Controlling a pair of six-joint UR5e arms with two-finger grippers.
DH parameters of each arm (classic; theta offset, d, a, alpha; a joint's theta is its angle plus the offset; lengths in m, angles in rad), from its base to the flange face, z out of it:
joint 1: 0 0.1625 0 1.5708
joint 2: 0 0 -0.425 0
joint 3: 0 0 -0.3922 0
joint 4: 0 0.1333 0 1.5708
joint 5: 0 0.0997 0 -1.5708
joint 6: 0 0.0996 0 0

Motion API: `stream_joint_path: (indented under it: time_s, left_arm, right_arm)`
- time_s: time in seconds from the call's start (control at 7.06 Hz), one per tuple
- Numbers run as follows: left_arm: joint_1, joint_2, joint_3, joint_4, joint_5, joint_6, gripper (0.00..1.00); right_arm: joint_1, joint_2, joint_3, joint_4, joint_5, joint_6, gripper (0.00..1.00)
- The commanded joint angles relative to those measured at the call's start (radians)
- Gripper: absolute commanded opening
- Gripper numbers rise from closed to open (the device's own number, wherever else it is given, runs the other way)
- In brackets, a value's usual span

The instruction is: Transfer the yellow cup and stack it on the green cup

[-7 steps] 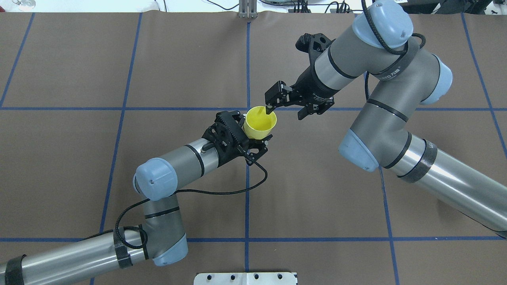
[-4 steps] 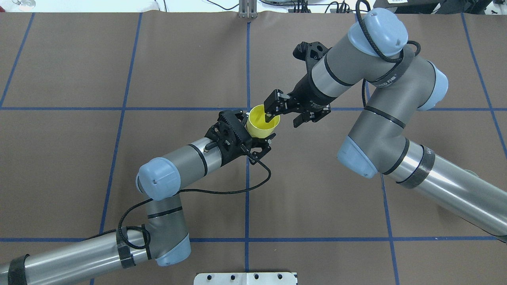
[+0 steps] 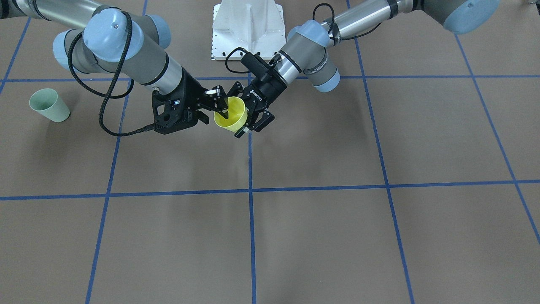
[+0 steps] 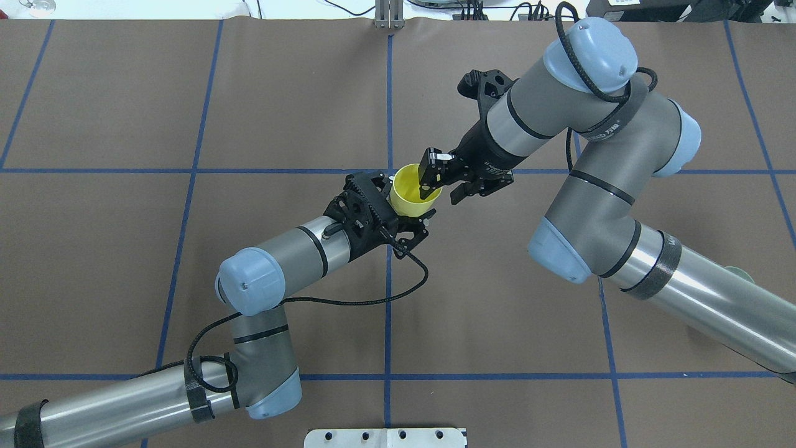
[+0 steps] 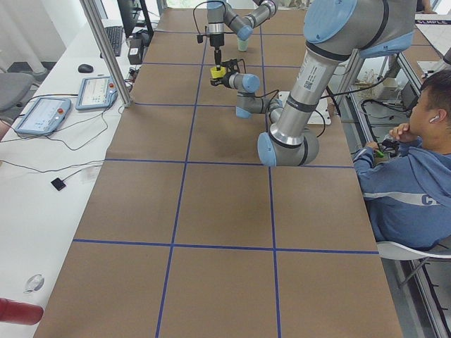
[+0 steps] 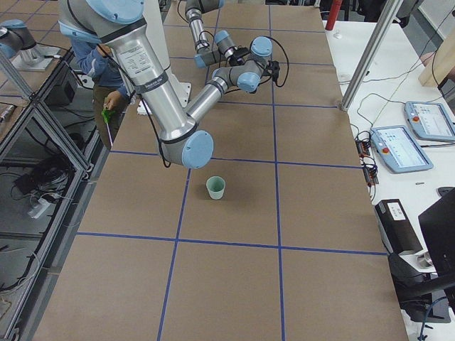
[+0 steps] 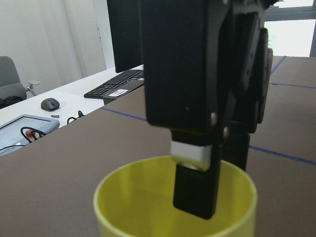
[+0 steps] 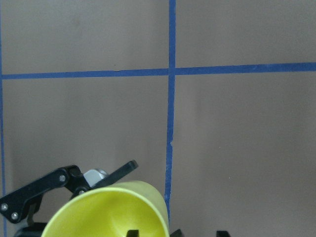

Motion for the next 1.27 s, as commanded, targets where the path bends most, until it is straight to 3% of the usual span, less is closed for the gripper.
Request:
stream_joint_path:
  time_s: [0.0, 0.14, 0.42, 0.57, 0.71, 0.85, 1.13]
  left_arm:
    - [0.026, -0.002, -0.002, -0.003, 0.038, -0.001, 0.00]
    - [0.049, -0.001, -0.002, -0.005, 0.075, -0.001, 0.00]
    - [0.052, -0.001, -0.009, -0.005, 0.075, -0.006, 0.00]
    - [0.052, -0.001, -0.013, -0.005, 0.077, -0.003, 0.31]
    - [0.051, -0.001, -0.029, -0.005, 0.075, 0.006, 0.89]
    - [0.049, -0.002, -0.058, -0.002, 0.069, 0.005, 0.99]
    - [0.045, -0.001, -0.063, -0.002, 0.074, 0.005, 0.99]
  right_arm:
    - [-0.003, 0.002, 0.007, 0.000, 0.001, 0.002, 0.26]
    - [-0.004, 0.003, 0.017, 0.000, 0.003, 0.002, 0.00]
    - [-0.004, 0.002, 0.023, -0.001, 0.007, 0.030, 0.00]
    - [-0.003, -0.003, 0.023, -0.001, 0.009, 0.034, 0.00]
    - [-0.001, -0.009, 0.023, 0.000, 0.010, 0.034, 0.00]
    - [0.000, -0.026, 0.032, -0.001, 0.018, 0.034, 0.00]
    - [0.041, -0.067, 0.061, 0.000, 0.088, 0.028, 0.00]
